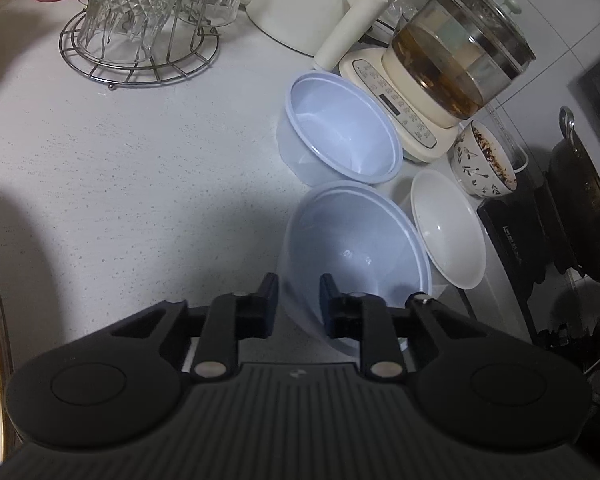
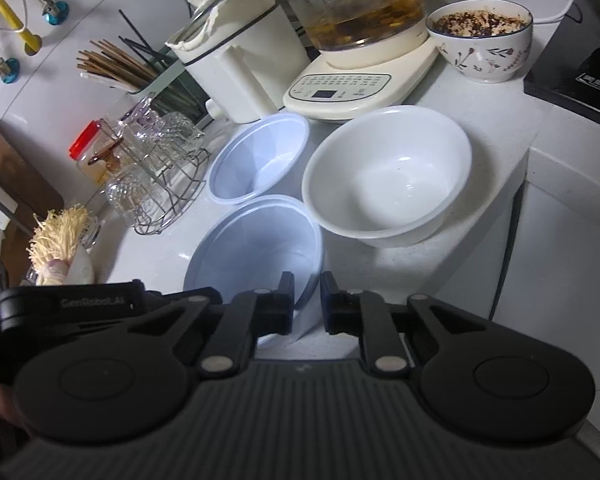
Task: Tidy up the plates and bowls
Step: 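Lift the pale blue bowl with both grippers and carry it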
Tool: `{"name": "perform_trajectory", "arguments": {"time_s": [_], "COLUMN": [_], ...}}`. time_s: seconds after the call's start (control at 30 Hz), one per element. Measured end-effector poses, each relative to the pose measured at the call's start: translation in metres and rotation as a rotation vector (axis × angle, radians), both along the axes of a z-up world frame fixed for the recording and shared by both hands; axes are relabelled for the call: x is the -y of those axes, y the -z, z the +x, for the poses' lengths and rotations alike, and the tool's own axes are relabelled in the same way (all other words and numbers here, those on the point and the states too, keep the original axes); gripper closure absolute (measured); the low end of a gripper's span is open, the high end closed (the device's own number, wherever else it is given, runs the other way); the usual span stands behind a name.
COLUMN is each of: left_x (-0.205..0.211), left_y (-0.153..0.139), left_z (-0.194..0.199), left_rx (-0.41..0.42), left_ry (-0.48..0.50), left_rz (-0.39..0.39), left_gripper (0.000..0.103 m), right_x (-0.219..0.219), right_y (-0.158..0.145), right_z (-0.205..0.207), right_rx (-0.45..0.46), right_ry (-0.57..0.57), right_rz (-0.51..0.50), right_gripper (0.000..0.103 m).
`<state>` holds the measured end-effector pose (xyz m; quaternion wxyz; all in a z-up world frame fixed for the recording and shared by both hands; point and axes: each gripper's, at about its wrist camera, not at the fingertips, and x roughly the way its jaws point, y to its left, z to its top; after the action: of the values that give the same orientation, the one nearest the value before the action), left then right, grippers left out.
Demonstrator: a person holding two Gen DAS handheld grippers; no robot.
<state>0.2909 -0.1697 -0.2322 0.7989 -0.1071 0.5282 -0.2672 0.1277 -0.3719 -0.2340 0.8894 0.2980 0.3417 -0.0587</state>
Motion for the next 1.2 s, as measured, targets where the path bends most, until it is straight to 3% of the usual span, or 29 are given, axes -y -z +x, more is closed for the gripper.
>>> {"name": "perform_trajectory", "arguments": {"time_s": [0.27, 0.63, 0.83, 1.2], "left_x": [-0.015, -0.060, -0.073, -0.071], "left_y": [-0.013, -0.034, -0.028, -0.015], "left_z": [0.000, 0.000, 0.005, 0.012], "left_rx": [0.011, 0.076, 0.067, 0.056], "left_ry": [-0.028, -0.181, -0.239, -0.263], "left_rz": [0.035, 0.104, 0.125, 0.142], "left_gripper": [0.085, 0.085, 0.085, 0.085], "right_x": [-0.007, -0.044, -0.057, -0.060], "right_y": [-0.008, -0.016, -0.008, -0.001], "right_z": [0.012, 0.048, 0.068, 0.082], "right_rx": [0.011, 0.051, 0.038, 0.025], "right_ry": [-0.056, -0.224, -0.297, -0.340], "right_rz": [0.013, 0.004, -0.018, -0.039], "right_gripper": [0.088, 0.088, 0.088, 0.086]}}
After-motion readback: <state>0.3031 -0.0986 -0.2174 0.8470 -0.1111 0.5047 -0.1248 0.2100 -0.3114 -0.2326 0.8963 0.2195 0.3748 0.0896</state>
